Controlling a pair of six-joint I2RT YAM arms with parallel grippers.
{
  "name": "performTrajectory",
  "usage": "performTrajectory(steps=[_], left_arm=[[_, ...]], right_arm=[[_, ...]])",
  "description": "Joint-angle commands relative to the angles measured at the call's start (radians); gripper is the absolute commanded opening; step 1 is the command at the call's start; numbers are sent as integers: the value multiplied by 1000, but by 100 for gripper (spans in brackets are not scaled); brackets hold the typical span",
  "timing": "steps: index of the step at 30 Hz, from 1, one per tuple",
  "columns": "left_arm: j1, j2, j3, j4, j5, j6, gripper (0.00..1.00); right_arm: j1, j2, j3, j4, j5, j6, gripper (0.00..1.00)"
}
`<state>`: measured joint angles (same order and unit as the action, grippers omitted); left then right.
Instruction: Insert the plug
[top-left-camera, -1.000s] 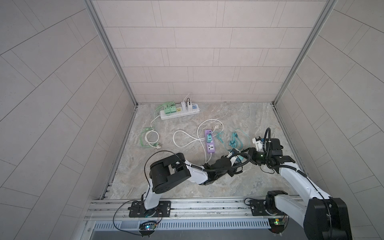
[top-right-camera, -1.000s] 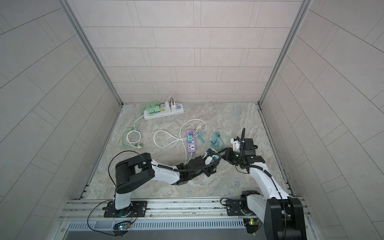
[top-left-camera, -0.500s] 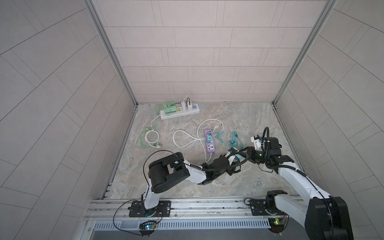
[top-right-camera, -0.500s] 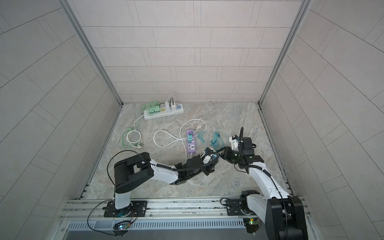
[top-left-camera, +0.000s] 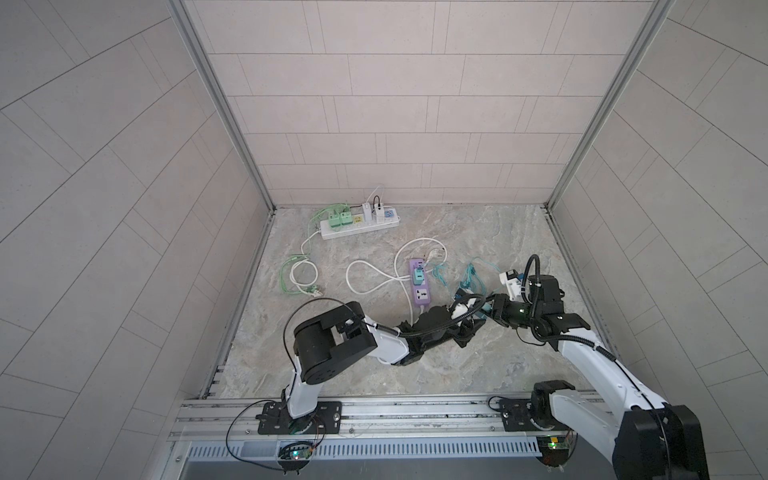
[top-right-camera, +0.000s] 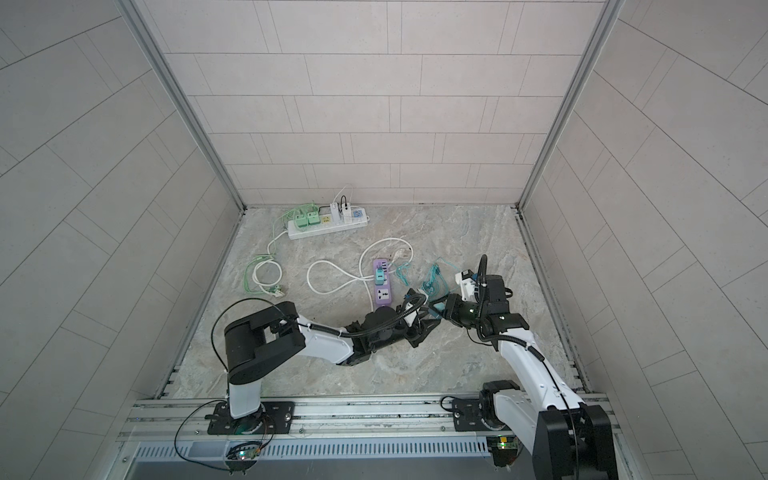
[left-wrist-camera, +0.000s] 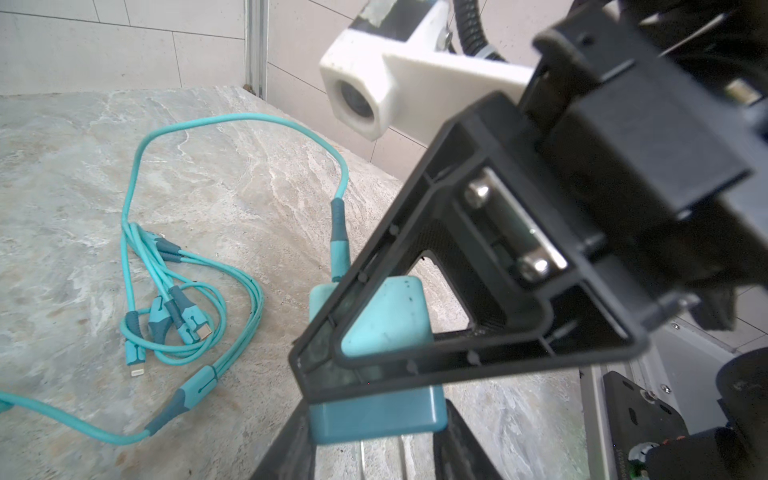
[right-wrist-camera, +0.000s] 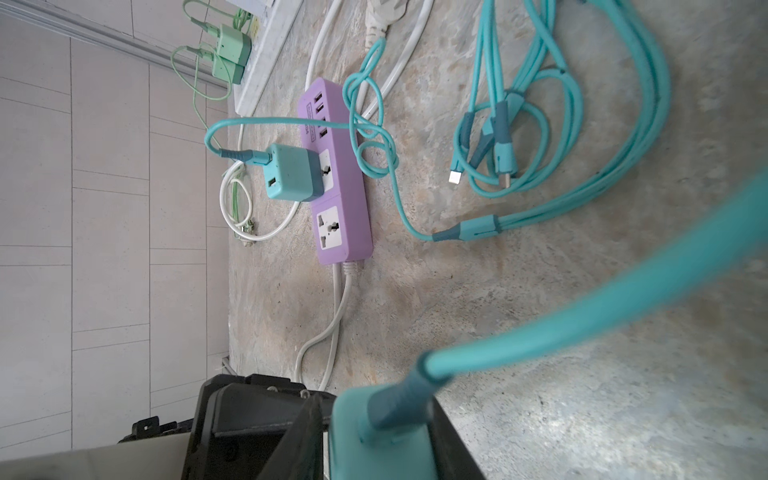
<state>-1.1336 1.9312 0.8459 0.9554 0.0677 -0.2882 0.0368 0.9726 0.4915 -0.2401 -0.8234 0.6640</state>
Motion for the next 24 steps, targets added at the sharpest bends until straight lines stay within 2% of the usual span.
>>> performTrajectory(steps=[1,5,8,10,13,15,19,24], left_arm=[[1,-25,-16,16,36,10,28],[5,-34,-19,-3,32,18,28],[8,-38,-22,-13,33,27,26],[11,-43,-28,-16,31,27,25],[18,-47,-38,-16,30,27,24],[22,-51,-49,-11,36,33,23],[31,-63,-75,3,40,50,21],[39,-69,-94,27,54,59,19]], right_arm=[[10,-28,3,5,-59,1,29],[9,-28,12,-33,-46,-30,22],[10,-29,17,-49,-37,-42,22],[10,-34,27,-68,-25,-47,30],[10,-46,40,-88,-9,-42,32],[11,-57,43,-90,-6,-33,38],[10,-56,46,-93,-16,-33,42],[10,-52,41,-100,-30,-44,42]])
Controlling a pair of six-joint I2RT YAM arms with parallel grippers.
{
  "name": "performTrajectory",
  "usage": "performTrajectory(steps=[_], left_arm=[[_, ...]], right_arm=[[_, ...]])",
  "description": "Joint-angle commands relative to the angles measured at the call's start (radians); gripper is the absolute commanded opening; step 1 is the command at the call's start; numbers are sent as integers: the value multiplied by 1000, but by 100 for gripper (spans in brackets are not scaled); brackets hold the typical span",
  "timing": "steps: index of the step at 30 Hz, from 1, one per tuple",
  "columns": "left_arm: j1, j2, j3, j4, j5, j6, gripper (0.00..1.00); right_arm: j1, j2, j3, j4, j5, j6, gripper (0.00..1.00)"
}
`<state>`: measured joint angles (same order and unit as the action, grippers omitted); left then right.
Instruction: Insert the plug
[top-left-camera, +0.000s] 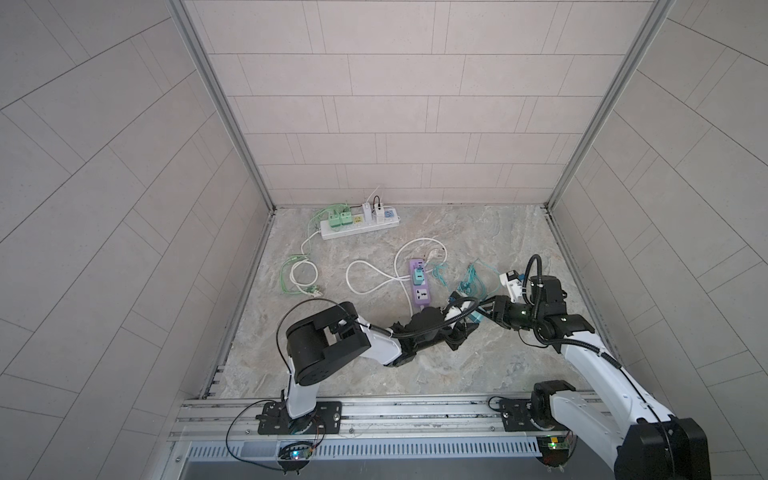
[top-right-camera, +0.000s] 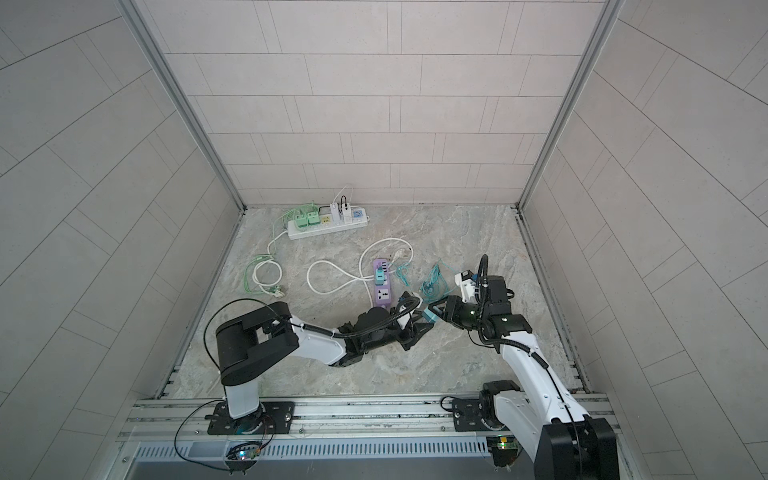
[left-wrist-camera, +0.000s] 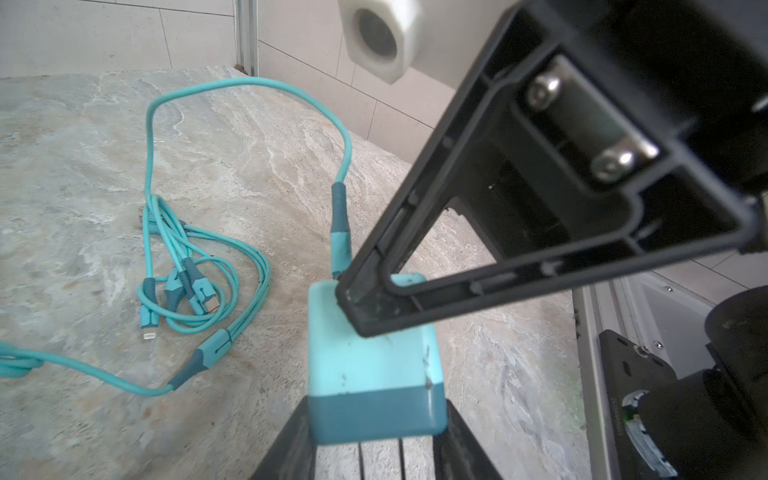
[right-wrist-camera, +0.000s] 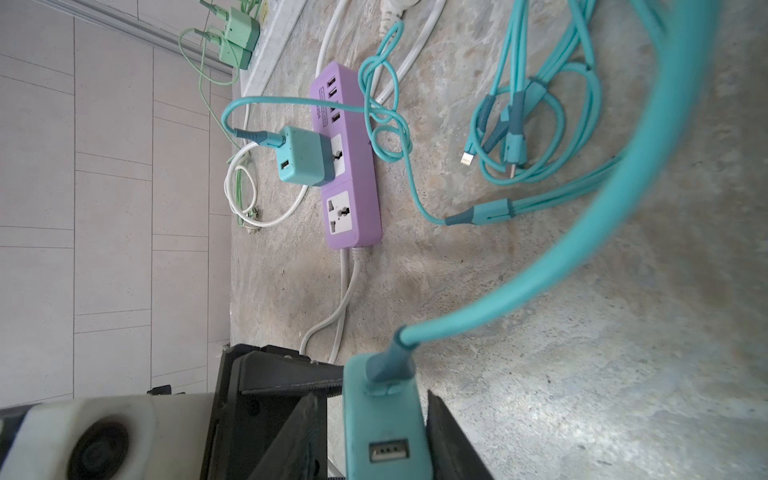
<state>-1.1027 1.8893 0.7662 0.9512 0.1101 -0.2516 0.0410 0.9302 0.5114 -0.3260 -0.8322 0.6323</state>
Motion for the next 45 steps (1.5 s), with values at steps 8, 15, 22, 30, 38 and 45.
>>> performTrajectory(steps=[8,15,22,30,38,45], left_arm=[[10,-32,-18,43,30,30,18],[10,-34,-20,38,45,35,18],[11,-34,-22,43,40,30,24],[12,-166,-116,3,-104,54,81],[22,-505,-218,-356,-418,69,87],[38,-808,-298,-754,-706,-64,89]], right_arm=[[9,-15,5,-21,-25,-27,42],[18,-2,-9,39,-54,-1,33],[48,-3,-5,45,-49,-11,15],[113,-28,16,31,121,-17,1],[339,53,135,57,498,-18,1],[563,240,240,143,814,14,0]])
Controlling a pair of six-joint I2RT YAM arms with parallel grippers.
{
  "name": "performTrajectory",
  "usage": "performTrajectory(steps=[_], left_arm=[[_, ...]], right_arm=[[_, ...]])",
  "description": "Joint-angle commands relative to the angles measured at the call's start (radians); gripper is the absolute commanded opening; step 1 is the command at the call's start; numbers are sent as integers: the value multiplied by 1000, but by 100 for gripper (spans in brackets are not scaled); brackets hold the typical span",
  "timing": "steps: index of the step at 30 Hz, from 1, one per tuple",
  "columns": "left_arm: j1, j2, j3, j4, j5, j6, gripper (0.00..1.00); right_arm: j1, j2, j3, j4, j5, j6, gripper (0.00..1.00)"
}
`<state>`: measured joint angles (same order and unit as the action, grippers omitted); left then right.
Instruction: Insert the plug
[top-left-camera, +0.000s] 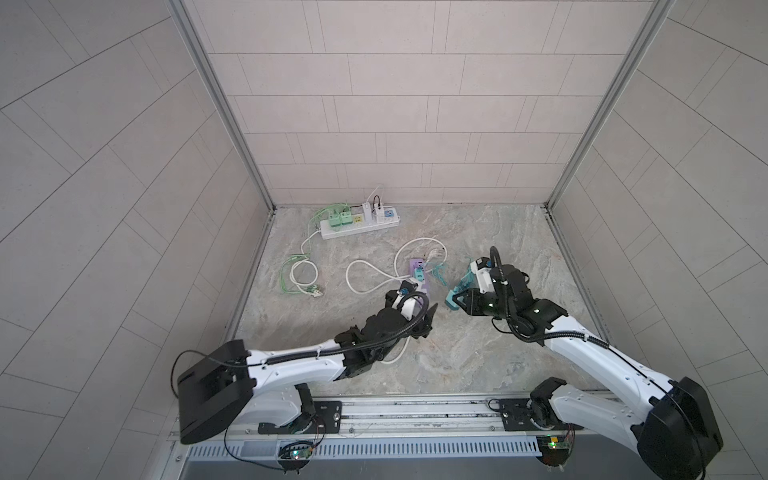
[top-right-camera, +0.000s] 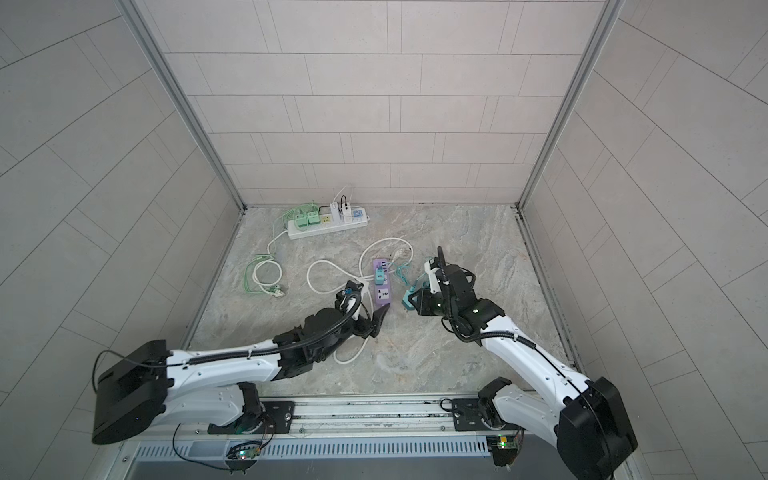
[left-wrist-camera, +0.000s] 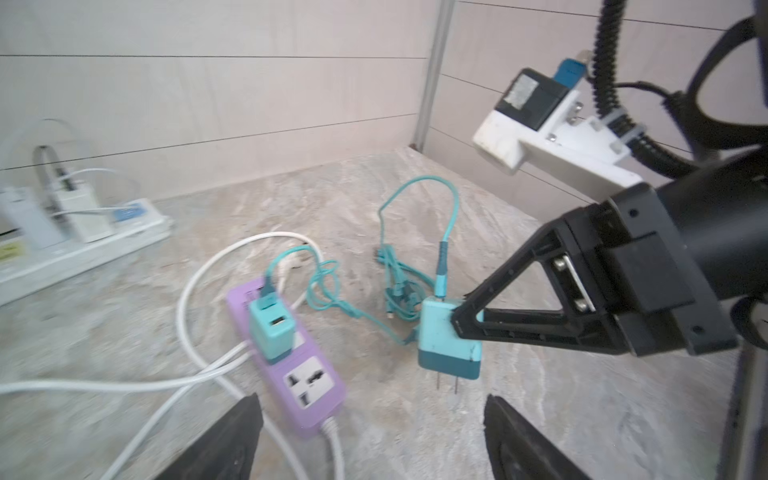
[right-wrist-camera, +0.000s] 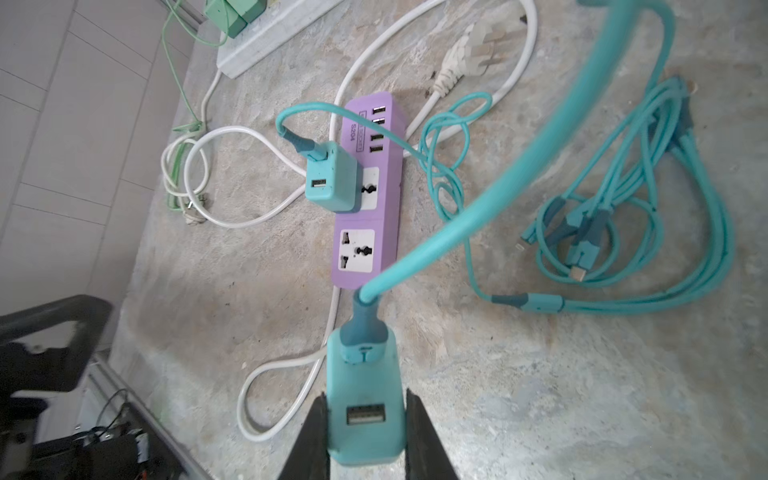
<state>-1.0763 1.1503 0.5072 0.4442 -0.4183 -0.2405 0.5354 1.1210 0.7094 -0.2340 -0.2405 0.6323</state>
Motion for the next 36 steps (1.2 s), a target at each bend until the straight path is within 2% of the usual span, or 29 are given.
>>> performTrajectory(steps=[1,6,12,15,22,36], left_arm=[[13,-105,-50,-283,-196,-98,89],[18,-298,-140,-410,-235,-214,90],[18,-525,-202,-535,-244,-259,90],[19,-594,-210,-588,-255,-266,92],[18,-666,-210,-659,-269,-290,92],[18,-703,-239,-681,-272,-290,93]], right_arm=[[99,74,55,65,268,15,0],[231,197,97,192,464,37,0],[312,327,112,324,600,57,0],[324,383,115,388,617,53,0],[345,449,141,437,674,45,0],[360,517,156,470,732,50,0]])
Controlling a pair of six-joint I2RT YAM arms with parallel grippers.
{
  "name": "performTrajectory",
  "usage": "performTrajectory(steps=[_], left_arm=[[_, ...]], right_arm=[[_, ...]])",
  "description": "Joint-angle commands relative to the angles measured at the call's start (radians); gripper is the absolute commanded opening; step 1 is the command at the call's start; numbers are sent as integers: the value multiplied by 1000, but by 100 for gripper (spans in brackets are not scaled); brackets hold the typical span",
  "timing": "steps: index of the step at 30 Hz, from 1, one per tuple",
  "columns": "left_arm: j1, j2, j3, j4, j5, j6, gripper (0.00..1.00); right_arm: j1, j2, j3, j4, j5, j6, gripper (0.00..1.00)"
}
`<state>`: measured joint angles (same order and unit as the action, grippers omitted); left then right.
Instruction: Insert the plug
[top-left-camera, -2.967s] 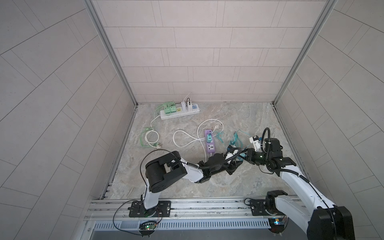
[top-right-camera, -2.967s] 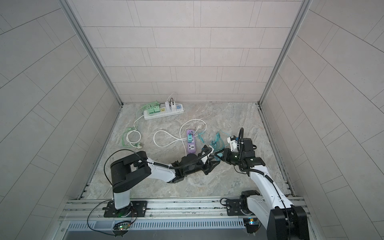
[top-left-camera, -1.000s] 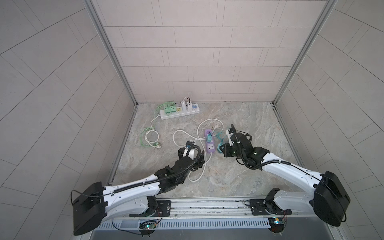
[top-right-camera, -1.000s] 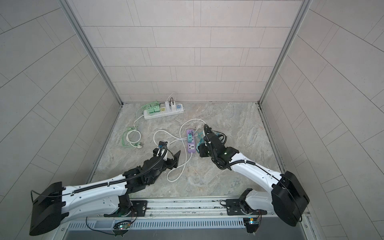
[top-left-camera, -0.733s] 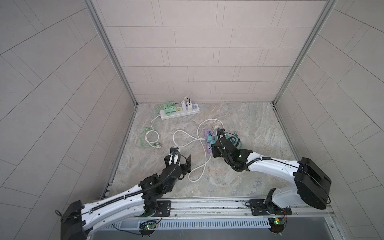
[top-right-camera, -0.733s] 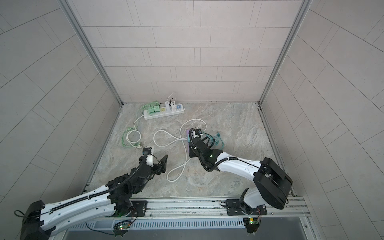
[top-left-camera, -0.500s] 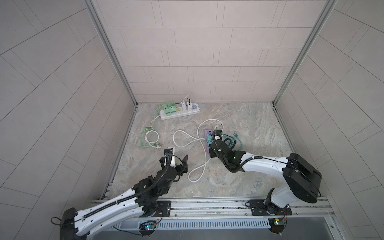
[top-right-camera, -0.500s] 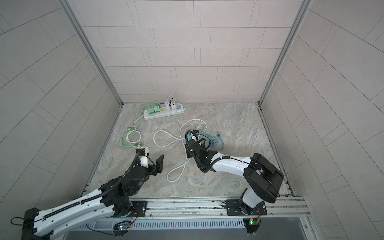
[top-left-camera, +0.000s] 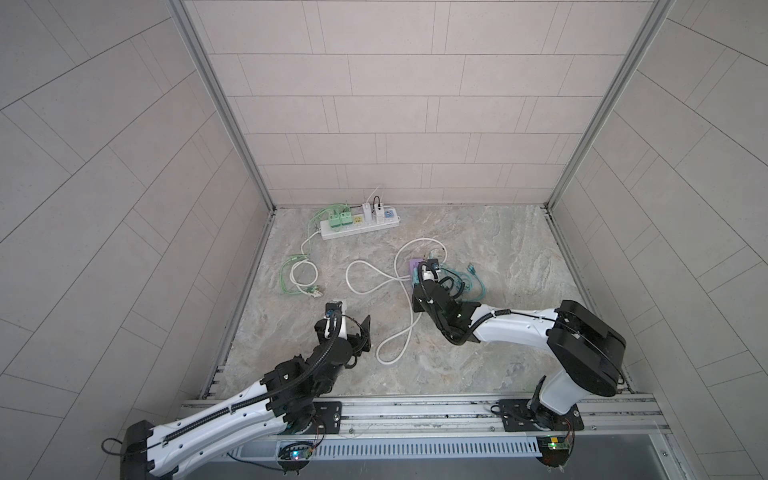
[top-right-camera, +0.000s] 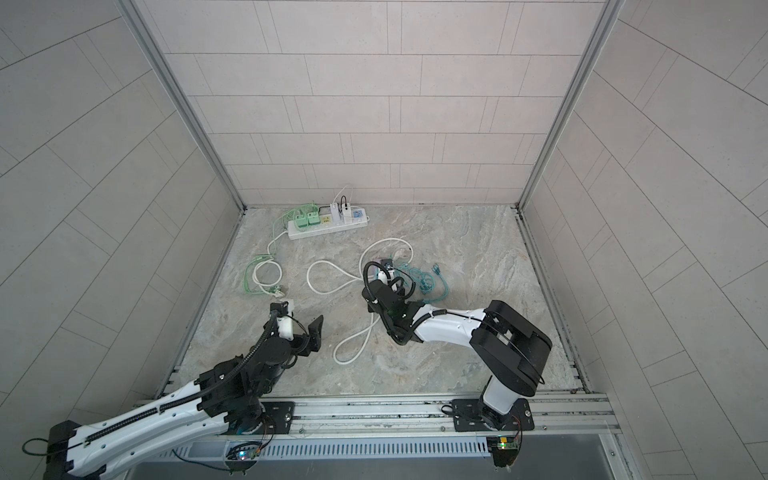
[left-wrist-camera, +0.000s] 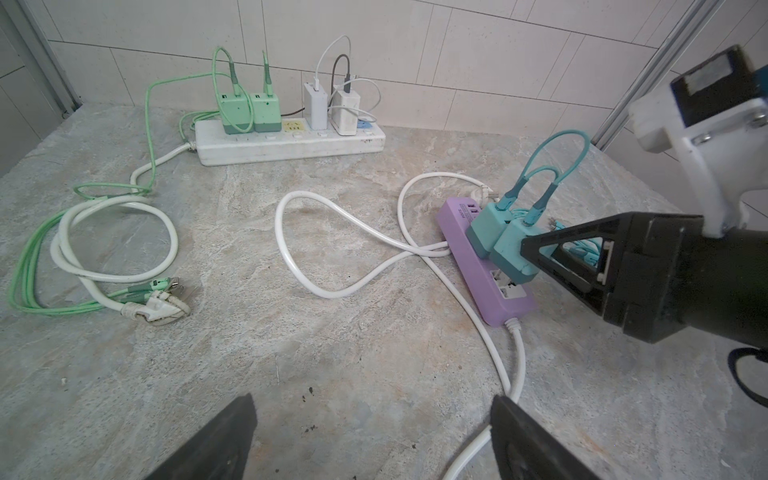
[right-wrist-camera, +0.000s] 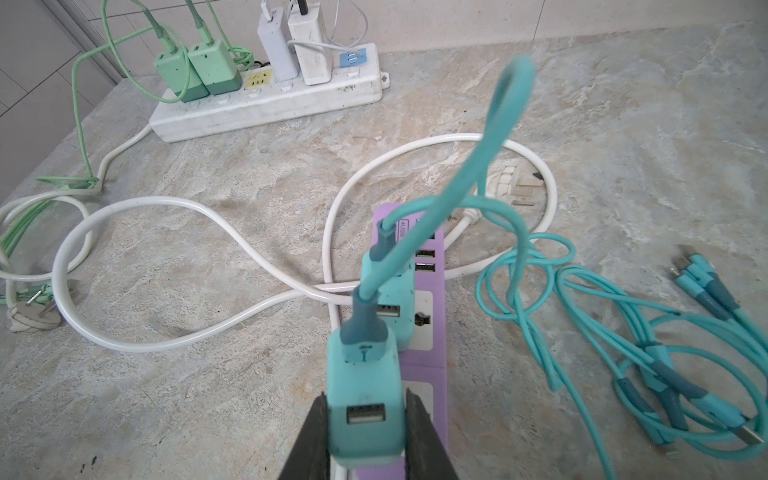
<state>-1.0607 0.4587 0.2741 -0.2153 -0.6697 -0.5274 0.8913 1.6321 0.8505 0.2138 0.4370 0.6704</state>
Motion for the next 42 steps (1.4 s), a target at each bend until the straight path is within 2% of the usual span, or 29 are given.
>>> performTrajectory(steps=[1,19,23,27,30,35,39,42], left_arm=[[2,-13,-6,-26,-21,-3,93],[3,-49,-6,-60,-8,-9,93],[2,-65,-3,-80,-11,-17,93],[2,-88,-1,-103,-23,-25,93],[2,-101,4,-119,-32,-27,93],[3,-112,12,-143,-54,-29,93],[2,-132,13,-172,-107,-49,94],[2,-157,13,-210,-196,-60,99]], right_arm=[[5,7,10,29,58,12,0],[38,69,-65,156,153,80,0],[64,76,-46,104,197,121,0],[85,90,-4,-41,244,217,0],[102,98,-13,-78,271,280,0],[109,153,-19,-73,255,321,0],[113,205,-6,-92,239,333,0],[115,238,30,-163,251,345,0]])
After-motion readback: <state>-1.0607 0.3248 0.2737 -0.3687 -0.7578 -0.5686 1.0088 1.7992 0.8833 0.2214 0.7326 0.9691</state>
